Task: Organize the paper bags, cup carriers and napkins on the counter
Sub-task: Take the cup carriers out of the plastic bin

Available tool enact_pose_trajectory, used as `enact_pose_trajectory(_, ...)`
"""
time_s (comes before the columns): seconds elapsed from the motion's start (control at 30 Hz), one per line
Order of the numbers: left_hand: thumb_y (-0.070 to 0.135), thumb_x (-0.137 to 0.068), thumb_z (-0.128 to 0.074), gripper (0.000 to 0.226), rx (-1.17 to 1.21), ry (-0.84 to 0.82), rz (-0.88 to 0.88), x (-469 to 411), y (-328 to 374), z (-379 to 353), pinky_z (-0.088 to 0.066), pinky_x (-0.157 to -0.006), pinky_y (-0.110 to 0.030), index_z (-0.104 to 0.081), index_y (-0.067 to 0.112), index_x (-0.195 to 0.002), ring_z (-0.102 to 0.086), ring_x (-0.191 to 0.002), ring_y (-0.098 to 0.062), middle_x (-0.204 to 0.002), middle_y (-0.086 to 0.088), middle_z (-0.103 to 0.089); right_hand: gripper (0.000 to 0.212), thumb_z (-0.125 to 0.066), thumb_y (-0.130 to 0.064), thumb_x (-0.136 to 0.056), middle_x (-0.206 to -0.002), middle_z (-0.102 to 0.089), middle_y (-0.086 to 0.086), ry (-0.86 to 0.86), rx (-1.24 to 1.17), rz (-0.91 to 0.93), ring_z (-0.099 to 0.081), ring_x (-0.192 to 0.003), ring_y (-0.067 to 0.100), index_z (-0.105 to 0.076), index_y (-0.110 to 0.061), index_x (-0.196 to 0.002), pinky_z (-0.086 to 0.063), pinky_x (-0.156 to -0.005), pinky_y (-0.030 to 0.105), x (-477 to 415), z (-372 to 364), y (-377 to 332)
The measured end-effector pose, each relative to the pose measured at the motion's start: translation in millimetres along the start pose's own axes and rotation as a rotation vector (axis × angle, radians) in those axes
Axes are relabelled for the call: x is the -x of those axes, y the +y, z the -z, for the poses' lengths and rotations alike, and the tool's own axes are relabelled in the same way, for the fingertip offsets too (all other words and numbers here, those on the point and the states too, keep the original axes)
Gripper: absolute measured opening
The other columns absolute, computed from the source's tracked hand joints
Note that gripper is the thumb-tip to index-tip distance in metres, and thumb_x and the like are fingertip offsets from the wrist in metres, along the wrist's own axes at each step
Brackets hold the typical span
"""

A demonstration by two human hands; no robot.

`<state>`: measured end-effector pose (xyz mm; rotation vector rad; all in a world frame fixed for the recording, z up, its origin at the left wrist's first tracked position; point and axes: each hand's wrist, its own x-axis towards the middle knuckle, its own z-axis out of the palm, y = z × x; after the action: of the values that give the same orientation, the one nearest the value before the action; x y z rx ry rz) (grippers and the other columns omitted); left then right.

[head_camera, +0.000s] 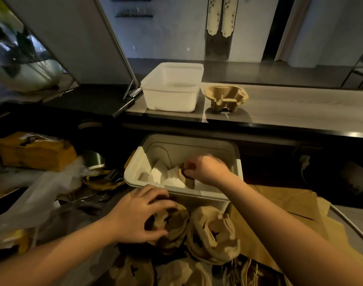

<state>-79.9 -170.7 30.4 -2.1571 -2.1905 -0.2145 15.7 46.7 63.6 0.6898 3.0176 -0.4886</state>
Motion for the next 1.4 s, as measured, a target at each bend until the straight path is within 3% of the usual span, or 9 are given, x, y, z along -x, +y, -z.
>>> enact_pose_trajectory(0.2,0.059,-0.091,-0.033,0.039,0.137,0.286,0.025,-32.2,-28.0,24.3,-0.050,-0.075,-0.024,-0.049,0.033,-0.117,-0.050,-0.102,-0.004,-0.115,0.011,-0.050,0.041,-0.044,-0.036,-0.096,-0.125,-0.056,0.002,-0.328,0.047,0.004,-0.054,-0.109,0.024,-0.045,-0.029,-0.136,-0.043,-0.090,0.035,-51.4,-32.8,8.5)
enact_pose_trajectory(0.3,0.062,-0.084,-0.036,0.049,0.189,0.109,0.190,-57.9,-45.4,33.4,-0.045,-0.081,-0.020,-0.045,0.035,-0.124,-0.047,-0.104,0.002,-0.124,0.015,-0.044,0.037,-0.038,-0.028,-0.100,-0.129,-0.055,0.009,-0.382,0.057,-0.020,-0.053,-0.115,0.027,-0.046,-0.020,-0.135,-0.041,-0.094,0.038,-60.5,-49.1,12.3)
enact_pose_trajectory(0.4,0.044,-0.092,-0.049,0.040,0.328,-0.128,0.329,-78.6,-59.2,25.6,-0.041,-0.084,-0.017,-0.044,0.030,-0.128,-0.047,-0.109,0.001,-0.126,0.012,-0.043,0.041,-0.039,-0.018,-0.100,-0.138,-0.047,0.011,-0.526,0.070,-0.016,-0.048,-0.122,0.028,-0.039,-0.014,-0.141,-0.040,-0.098,0.037,-65.1,-62.8,13.3)
enact_pose_trajectory(0.57,0.038,-0.095,-0.047,0.037,0.352,-0.334,0.332,-90.9,-66.0,8.9,-0.040,-0.089,-0.019,-0.045,0.026,-0.130,-0.050,-0.113,-0.006,-0.130,0.006,-0.043,0.039,-0.040,-0.007,-0.098,-0.137,-0.047,0.013,-0.579,0.061,-0.021,-0.048,-0.120,0.029,-0.044,-0.007,-0.137,-0.042,-0.099,0.038,-67.7,-66.0,15.1)
enact_pose_trajectory(0.8,0.034,-0.097,-0.045,0.027,0.363,-0.332,0.358,-93.5,-59.0,-4.1,-0.039,-0.084,-0.013,-0.059,0.023,-0.117,-0.054,-0.105,-0.006,-0.120,0.005,-0.055,0.047,-0.048,-0.012,-0.094,-0.127,-0.053,0.011,-0.559,0.223,0.015,-0.053,-0.112,0.028,-0.038,-0.015,-0.140,-0.046,-0.093,0.038,-64.4,-72.2,14.6)
enact_pose_trajectory(0.97,0.039,-0.097,-0.041,0.029,0.290,-0.251,0.385,-88.4,-58.2,-4.8,-0.048,-0.086,-0.027,-0.062,0.028,-0.112,-0.056,-0.099,-0.005,-0.116,0.012,-0.059,0.033,-0.040,-0.017,-0.098,-0.120,-0.058,0.012,-0.146,0.256,-0.013,-0.058,-0.107,0.028,-0.044,-0.008,-0.130,-0.046,-0.082,0.036,-62.9,-63.1,1.9)
enact_pose_trajectory(1.07,0.037,-0.097,-0.039,0.027,0.235,-0.198,0.389,-87.2,-54.5,-4.3,-0.048,-0.081,-0.027,-0.064,0.030,-0.106,-0.056,-0.091,-0.004,-0.111,0.016,-0.059,0.030,-0.041,-0.025,-0.099,-0.117,-0.061,0.011,0.102,-0.006,-0.169,-0.060,-0.105,0.029,-0.046,-0.009,-0.123,-0.046,-0.078,0.035,-59.2,-54.4,6.8)
enact_pose_trajectory(1.23,0.033,-0.098,-0.040,0.026,0.228,-0.180,0.374,-87.0,-54.4,-4.1,-0.047,-0.080,-0.026,-0.065,0.027,-0.101,-0.056,-0.094,-0.007,-0.106,0.013,-0.061,0.038,-0.053,-0.016,-0.094,-0.120,-0.060,0.008,0.295,-0.313,-0.115,-0.060,-0.107,0.026,-0.044,-0.017,-0.131,-0.050,-0.084,0.035,-41.8,-39.8,19.3)
enact_pose_trajectory(1.4,0.031,-0.097,-0.042,0.029,0.110,-0.162,0.413,-88.8,-55.4,-6.9,-0.041,-0.070,-0.028,-0.065,0.015,-0.096,-0.057,-0.087,-0.015,-0.096,-0.001,-0.064,0.072,-0.059,-0.007,-0.089,-0.109,-0.057,-0.002,0.301,-0.554,0.018,-0.057,-0.100,0.012,-0.024,-0.031,-0.146,-0.049,-0.085,0.028,-6.3,-6.1,5.2)
